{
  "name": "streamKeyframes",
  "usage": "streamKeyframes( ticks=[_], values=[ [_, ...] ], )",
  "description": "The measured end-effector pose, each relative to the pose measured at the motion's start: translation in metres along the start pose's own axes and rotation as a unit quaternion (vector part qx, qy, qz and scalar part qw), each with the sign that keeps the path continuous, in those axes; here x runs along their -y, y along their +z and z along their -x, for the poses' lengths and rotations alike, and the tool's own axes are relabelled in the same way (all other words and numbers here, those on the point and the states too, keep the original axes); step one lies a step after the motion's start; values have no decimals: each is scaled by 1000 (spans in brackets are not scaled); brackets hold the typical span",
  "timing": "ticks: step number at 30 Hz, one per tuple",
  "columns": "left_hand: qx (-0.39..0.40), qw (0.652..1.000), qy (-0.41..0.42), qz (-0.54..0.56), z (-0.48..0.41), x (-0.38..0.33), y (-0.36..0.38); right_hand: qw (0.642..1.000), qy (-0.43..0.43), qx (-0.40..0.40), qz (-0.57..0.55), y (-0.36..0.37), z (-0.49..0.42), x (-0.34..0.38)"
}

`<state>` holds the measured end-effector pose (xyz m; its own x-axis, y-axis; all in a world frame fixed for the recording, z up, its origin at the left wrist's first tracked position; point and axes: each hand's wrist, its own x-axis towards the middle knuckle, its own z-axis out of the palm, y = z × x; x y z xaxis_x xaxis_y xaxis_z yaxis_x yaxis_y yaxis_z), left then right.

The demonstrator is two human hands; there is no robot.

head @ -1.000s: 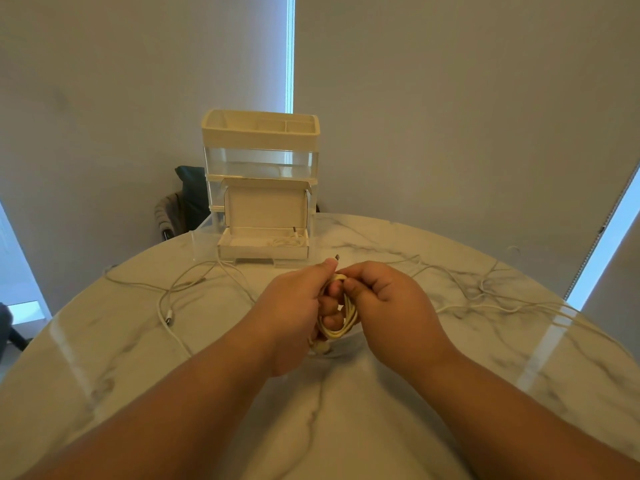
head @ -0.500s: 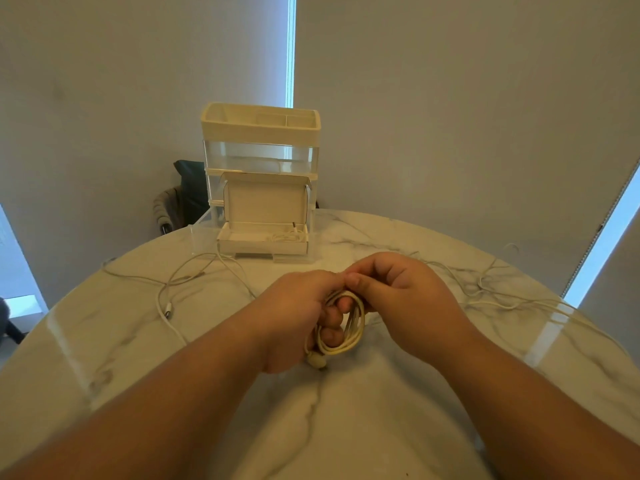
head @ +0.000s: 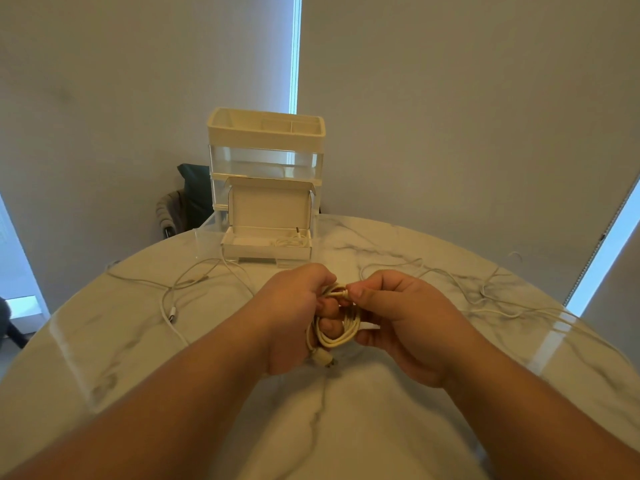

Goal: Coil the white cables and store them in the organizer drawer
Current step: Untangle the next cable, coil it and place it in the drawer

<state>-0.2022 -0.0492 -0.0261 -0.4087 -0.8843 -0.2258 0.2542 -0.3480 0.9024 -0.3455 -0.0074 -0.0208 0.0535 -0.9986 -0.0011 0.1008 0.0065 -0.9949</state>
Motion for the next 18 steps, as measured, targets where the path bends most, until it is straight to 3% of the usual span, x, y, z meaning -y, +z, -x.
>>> streamKeyframes(
  ticks=[11, 18],
  values=[
    [-32, 995, 21, -90, 7, -2, 2, 996, 59, 6, -70, -1, -8, -7],
    [-39, 992, 40, -116, 8, 2, 6, 992, 109, 65, -5, -7, -9, -6]
  ],
)
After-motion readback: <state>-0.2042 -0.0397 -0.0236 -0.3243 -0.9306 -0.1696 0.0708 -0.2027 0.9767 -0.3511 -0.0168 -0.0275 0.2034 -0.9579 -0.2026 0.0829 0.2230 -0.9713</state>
